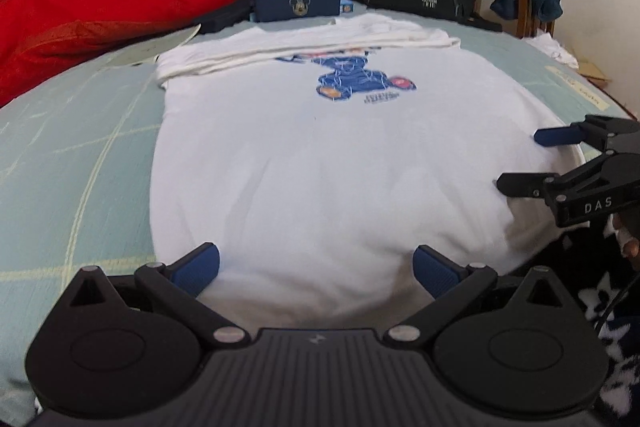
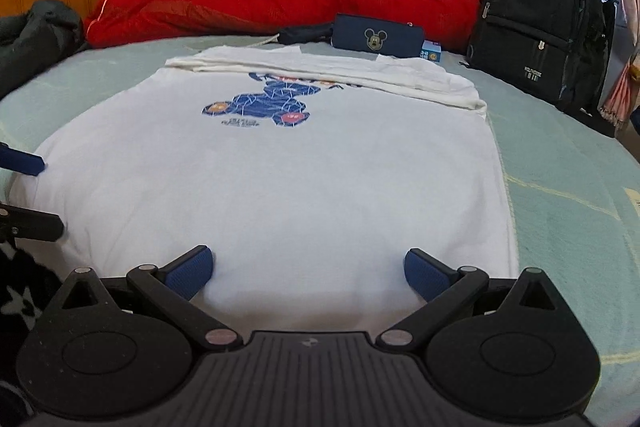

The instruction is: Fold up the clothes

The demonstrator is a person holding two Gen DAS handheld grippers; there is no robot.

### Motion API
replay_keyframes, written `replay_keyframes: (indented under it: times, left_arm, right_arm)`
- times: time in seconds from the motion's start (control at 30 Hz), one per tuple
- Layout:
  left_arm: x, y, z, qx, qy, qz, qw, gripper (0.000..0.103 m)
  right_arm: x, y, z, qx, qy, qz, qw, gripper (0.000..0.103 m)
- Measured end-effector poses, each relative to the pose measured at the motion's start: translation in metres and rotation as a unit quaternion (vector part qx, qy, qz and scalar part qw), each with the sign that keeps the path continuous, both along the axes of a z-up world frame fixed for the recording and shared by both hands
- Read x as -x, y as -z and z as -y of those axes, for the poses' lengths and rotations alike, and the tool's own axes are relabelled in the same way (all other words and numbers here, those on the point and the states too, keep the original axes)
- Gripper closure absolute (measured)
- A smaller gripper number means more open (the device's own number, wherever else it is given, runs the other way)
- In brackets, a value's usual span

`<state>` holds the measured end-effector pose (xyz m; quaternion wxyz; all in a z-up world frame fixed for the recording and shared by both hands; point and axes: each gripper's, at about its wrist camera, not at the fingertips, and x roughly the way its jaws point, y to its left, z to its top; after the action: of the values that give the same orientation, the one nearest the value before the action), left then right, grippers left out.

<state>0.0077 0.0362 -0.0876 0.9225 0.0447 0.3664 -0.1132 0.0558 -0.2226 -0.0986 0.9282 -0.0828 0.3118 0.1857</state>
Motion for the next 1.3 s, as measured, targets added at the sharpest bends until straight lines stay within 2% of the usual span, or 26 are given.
replay_keyframes:
  times: [0.07,0.13,0.23,0.33,0.4,0.47,0.5,0.63,0.9,1.3]
  left_arm:
    - [0.002,-0.006,-0.002,0.011,0.004,-0.003,0.9999,0.001]
    - [-0.002,-0.013,-0.002,0.007,0.005,0.012,0.9999,0.001]
    - [-0.013,-0.022,0.0,-0.006,0.004,0.042,0.9991,0.001]
    - [-0.031,-0.016,-0.001,-0.001,-0.008,0.039,0.9992,0.001]
    - [-0.04,-0.005,-0.004,0.009,-0.027,0.021,0.9994,0.001]
    - [-0.036,0.005,-0.006,0.016,-0.039,0.022,0.9989,0.001]
    - [-0.029,0.008,-0.004,0.01,-0.036,0.038,0.9986,0.001]
    - [-0.017,0.011,0.002,-0.017,-0.038,0.042,0.9982,0.001]
    - [-0.007,0.006,0.009,-0.025,-0.053,0.02,0.9981,0.001]
    - [0.008,0.0,0.015,-0.035,-0.035,0.007,0.9987,0.001]
  right_arm:
    - [0.004,-0.003,0.0,0.011,0.0,-0.01,1.0,0.0]
    - [0.005,-0.009,-0.001,0.019,0.004,-0.019,1.0,0.0]
    - [0.005,-0.018,-0.007,0.027,0.006,-0.007,1.0,0.0]
    - [0.001,-0.019,-0.013,0.034,-0.004,0.003,0.999,0.0]
    - [-0.005,-0.01,-0.014,0.038,0.001,-0.014,0.999,0.0]
    - [-0.007,-0.002,-0.008,0.016,0.011,-0.021,1.0,0.0]
    - [-0.005,-0.001,-0.005,0.007,0.012,-0.017,1.0,0.0]
    - [0.003,0.004,-0.001,-0.001,0.017,-0.003,1.0,0.0]
    - [0.008,0.005,-0.002,-0.004,0.028,0.003,1.0,0.0]
    - [0.018,0.003,-0.006,0.025,0.029,-0.005,0.999,0.0]
